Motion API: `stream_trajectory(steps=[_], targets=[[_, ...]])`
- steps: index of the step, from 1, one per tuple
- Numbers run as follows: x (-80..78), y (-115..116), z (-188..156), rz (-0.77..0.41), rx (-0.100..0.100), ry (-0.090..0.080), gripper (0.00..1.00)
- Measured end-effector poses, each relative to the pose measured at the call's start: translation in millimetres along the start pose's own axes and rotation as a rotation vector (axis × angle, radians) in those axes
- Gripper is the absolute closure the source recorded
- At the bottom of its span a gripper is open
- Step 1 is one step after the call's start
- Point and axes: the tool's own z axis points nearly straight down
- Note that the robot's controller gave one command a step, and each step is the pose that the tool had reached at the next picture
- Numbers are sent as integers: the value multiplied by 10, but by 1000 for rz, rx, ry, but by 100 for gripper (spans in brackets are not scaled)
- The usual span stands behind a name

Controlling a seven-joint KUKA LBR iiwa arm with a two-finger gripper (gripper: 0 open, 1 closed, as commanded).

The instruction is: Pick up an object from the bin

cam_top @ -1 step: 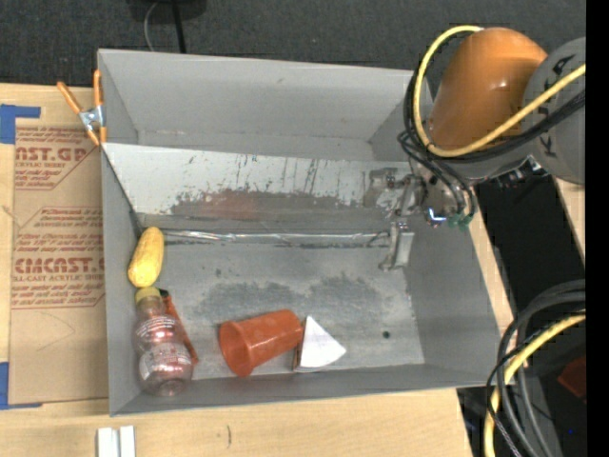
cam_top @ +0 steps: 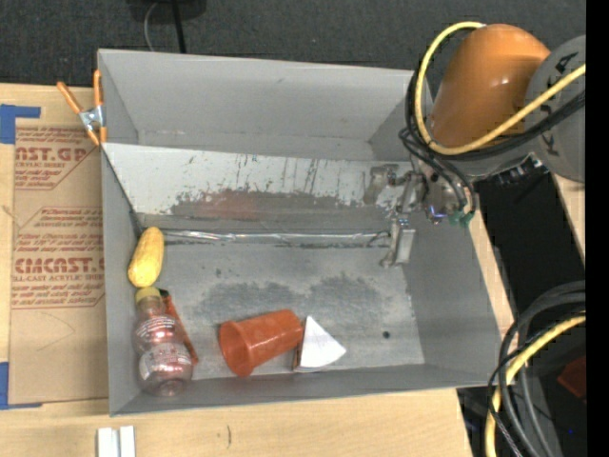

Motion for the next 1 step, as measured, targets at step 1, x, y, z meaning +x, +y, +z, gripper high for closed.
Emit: stream_trajectory(steps=[1], targets=[[442,517,625,-38,-2,6,100]])
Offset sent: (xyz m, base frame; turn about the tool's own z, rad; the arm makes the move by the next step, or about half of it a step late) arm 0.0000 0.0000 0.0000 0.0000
